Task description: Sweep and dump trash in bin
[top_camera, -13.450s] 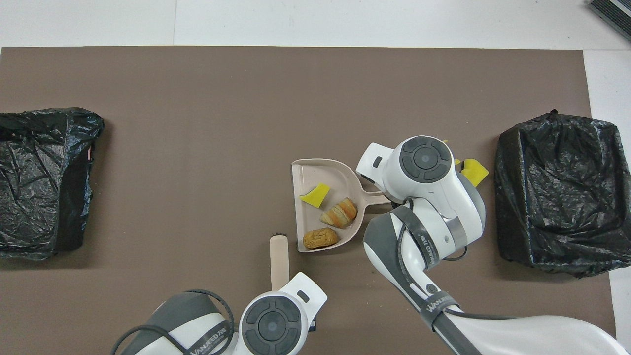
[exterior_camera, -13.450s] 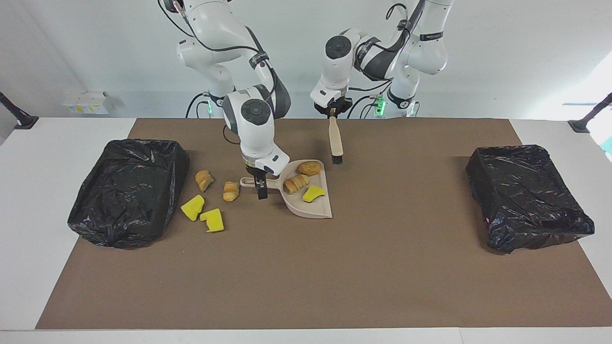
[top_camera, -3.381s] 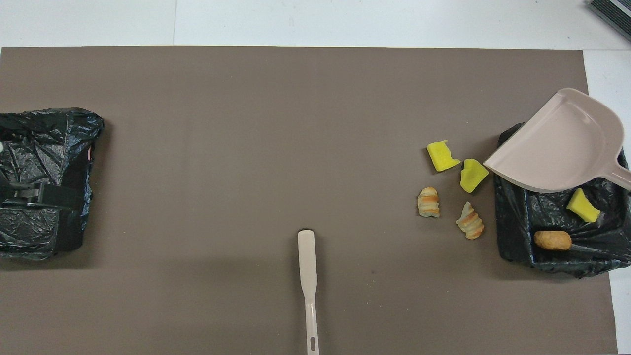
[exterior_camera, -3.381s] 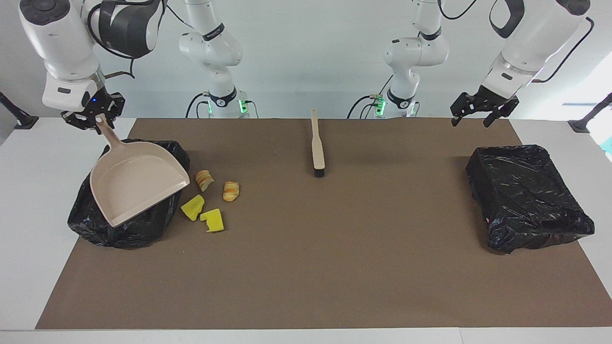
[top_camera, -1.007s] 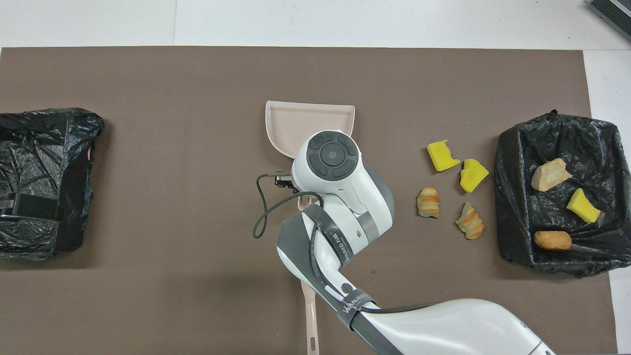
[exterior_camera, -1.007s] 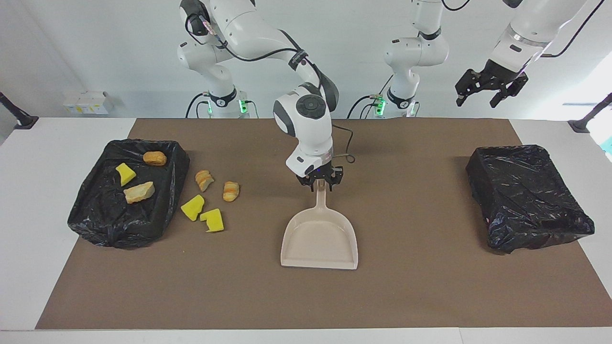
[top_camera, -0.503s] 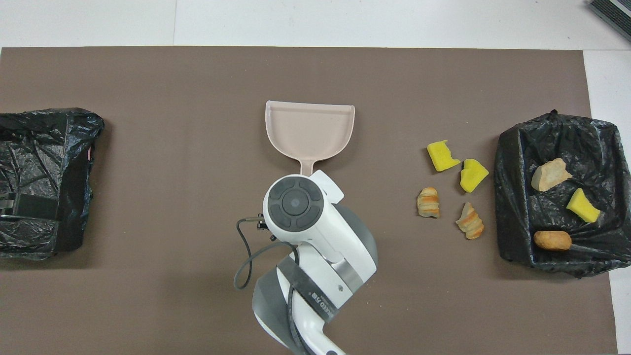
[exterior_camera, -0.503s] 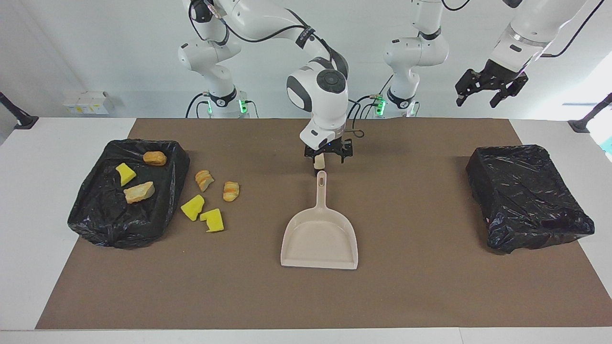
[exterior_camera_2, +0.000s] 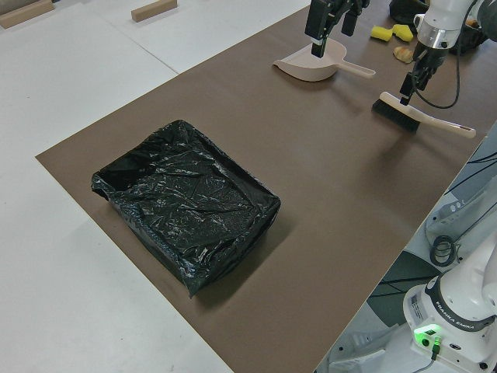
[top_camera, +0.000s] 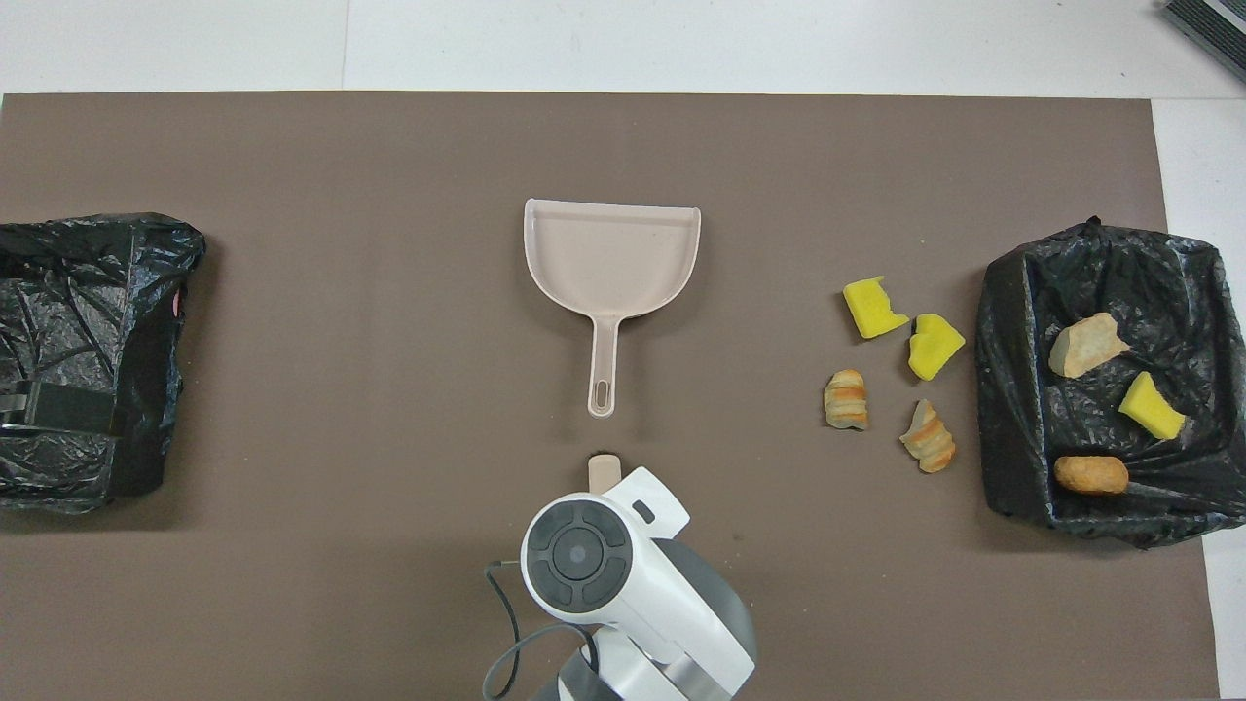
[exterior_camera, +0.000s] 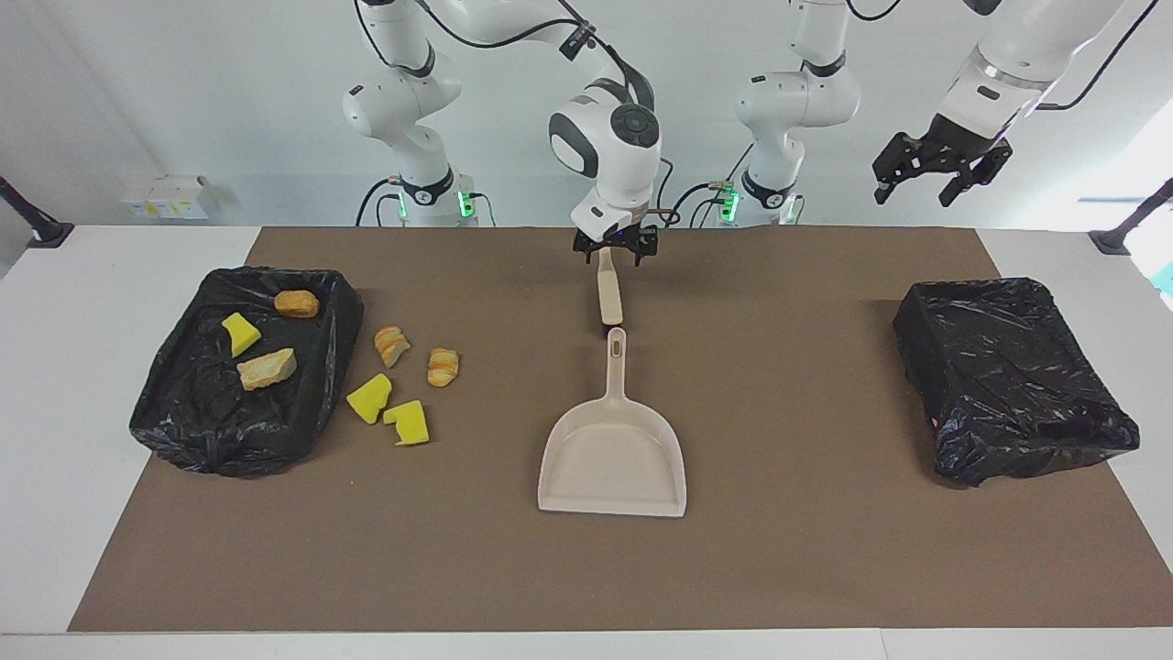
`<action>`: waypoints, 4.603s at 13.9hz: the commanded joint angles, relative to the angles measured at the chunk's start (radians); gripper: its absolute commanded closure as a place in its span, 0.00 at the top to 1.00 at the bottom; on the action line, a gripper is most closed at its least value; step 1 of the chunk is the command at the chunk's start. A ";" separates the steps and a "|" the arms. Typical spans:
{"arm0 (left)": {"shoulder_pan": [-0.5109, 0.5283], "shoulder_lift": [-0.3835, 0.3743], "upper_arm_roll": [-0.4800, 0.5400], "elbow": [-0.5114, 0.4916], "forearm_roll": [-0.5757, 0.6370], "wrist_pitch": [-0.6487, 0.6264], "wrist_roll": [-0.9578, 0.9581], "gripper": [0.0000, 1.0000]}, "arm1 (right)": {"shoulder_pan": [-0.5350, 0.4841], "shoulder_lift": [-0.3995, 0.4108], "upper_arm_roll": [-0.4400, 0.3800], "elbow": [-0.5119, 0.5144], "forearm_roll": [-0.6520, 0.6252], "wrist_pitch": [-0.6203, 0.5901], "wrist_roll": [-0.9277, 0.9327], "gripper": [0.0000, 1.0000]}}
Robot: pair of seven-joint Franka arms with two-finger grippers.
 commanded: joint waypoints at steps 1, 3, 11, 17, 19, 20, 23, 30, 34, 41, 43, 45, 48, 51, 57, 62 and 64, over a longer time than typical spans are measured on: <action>0.007 -0.022 -0.003 -0.022 0.012 0.015 0.004 1.00 | 0.009 -0.070 -0.001 -0.094 0.082 0.025 -0.014 0.86; 0.007 -0.022 -0.003 -0.022 0.012 0.015 0.004 1.00 | 0.016 -0.089 -0.001 -0.127 0.126 0.027 -0.066 0.80; 0.007 -0.022 -0.003 -0.022 0.012 0.015 0.004 1.00 | 0.038 -0.092 -0.001 -0.177 0.171 0.059 -0.118 0.54; 0.007 -0.022 -0.003 -0.022 0.012 0.015 0.004 1.00 | 0.041 -0.086 -0.001 -0.186 0.171 0.064 -0.121 0.24; 0.007 -0.022 -0.003 -0.022 0.012 0.015 0.004 1.00 | 0.045 -0.080 -0.001 -0.178 0.171 0.064 -0.124 0.00; 0.007 -0.022 -0.003 -0.022 0.012 0.015 0.004 1.00 | 0.044 -0.074 -0.002 -0.167 0.171 0.058 -0.124 0.00; 0.007 -0.022 -0.003 -0.022 0.012 0.015 0.004 1.00 | 0.016 -0.104 -0.004 -0.124 0.172 0.021 -0.110 0.00; -0.045 -0.019 -0.031 -0.020 0.009 0.055 -0.006 1.00 | -0.190 -0.141 -0.010 0.053 0.069 -0.296 -0.190 0.00; -0.191 0.064 -0.040 -0.025 0.009 0.173 -0.130 1.00 | -0.275 -0.118 -0.010 0.092 -0.119 -0.392 -0.262 0.00; -0.389 0.296 -0.040 0.004 0.011 0.392 -0.208 1.00 | -0.509 -0.098 -0.008 0.060 -0.355 -0.393 -0.317 0.00; -0.441 0.394 -0.040 0.020 0.014 0.468 -0.296 1.00 | -0.549 -0.113 -0.010 0.021 -0.393 -0.399 -0.368 0.00; -0.504 0.471 -0.040 0.034 0.013 0.558 -0.394 1.00 | -0.591 -0.114 -0.010 -0.002 -0.406 -0.425 -0.409 0.00; -0.558 0.514 -0.040 0.021 0.009 0.662 -0.483 1.00 | -0.660 -0.115 -0.010 -0.052 -0.410 -0.383 -0.457 0.00; -0.572 0.554 -0.040 0.021 0.008 0.739 -0.500 1.00 | -0.711 -0.139 -0.008 -0.104 -0.409 -0.348 -0.488 0.00; -0.579 0.583 -0.042 0.001 0.011 0.744 -0.500 0.93 | -0.708 -0.133 -0.005 -0.177 -0.389 -0.246 -0.482 0.00; -0.585 0.584 -0.042 -0.008 0.009 0.745 -0.502 0.66 | -0.671 -0.110 -0.004 -0.174 -0.331 -0.208 -0.502 0.00; -0.585 0.584 -0.040 -0.008 0.009 0.739 -0.502 0.59 | -0.648 -0.100 -0.004 -0.166 -0.268 -0.202 -0.498 0.00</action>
